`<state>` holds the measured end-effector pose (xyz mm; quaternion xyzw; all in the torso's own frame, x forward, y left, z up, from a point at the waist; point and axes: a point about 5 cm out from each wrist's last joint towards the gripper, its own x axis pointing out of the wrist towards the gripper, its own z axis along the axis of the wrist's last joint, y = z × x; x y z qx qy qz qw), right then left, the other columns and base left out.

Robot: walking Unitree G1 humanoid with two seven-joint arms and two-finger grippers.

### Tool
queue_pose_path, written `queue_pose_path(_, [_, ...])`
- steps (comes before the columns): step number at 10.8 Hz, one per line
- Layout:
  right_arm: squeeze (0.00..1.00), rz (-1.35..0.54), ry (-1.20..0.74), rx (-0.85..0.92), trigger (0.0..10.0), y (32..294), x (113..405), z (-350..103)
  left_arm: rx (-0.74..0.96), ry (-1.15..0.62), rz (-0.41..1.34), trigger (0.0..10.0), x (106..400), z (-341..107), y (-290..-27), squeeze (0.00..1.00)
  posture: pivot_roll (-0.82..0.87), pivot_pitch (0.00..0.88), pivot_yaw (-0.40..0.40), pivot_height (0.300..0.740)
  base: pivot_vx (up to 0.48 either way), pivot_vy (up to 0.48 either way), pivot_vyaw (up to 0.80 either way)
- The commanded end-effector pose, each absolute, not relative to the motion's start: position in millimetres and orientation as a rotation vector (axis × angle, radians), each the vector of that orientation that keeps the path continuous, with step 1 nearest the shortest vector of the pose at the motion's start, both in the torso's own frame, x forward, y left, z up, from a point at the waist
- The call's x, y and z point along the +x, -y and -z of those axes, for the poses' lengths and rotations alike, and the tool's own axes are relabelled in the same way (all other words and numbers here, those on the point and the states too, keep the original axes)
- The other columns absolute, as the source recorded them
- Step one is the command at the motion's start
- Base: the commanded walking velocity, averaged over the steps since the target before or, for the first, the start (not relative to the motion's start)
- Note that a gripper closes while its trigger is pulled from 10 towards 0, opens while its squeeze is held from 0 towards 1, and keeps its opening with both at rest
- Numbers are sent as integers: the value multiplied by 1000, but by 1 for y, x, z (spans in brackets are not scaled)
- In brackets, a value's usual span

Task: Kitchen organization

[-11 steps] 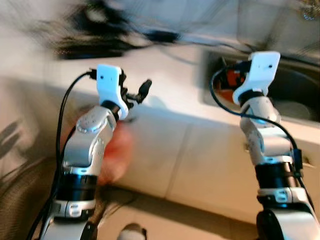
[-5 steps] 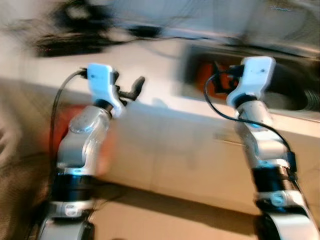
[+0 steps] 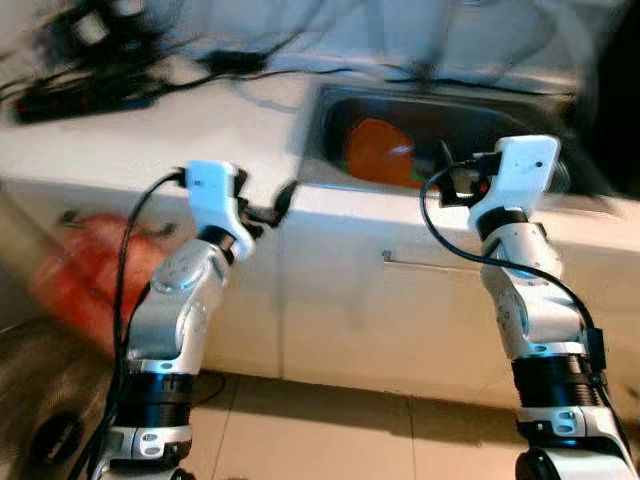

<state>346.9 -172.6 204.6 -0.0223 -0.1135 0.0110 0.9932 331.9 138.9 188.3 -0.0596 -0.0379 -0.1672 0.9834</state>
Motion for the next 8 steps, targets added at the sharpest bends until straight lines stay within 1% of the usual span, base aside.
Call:
queue_pose_path(1, [0,-4,232,-43,10000,178,345,-207,-130,87,325,10000,331,-189,-138,0,114,18,-43,740,0,0,-800])
queue_pose_path(2, [0,-3,231,-42,10000,178,344,-206,-142,89,310,10000,333,-190,-141,0,115,18,-42,740,0,0,-800])
queue_pose_path(3, [0,-3,230,-38,10000,177,343,-205,-148,96,297,10000,335,-192,-144,0,116,17,-39,740,0,0,-419])
queue_pose_path(5, [0,-3,236,-31,10000,175,345,-206,-146,72,238,10000,341,-190,-150,0,117,15,-31,740,0,0,0])
queue_pose_path(8, [0,-17,226,-27,10000,171,342,-201,-117,73,182,10000,344,-190,-159,0,119,17,-41,740,0,0,0])
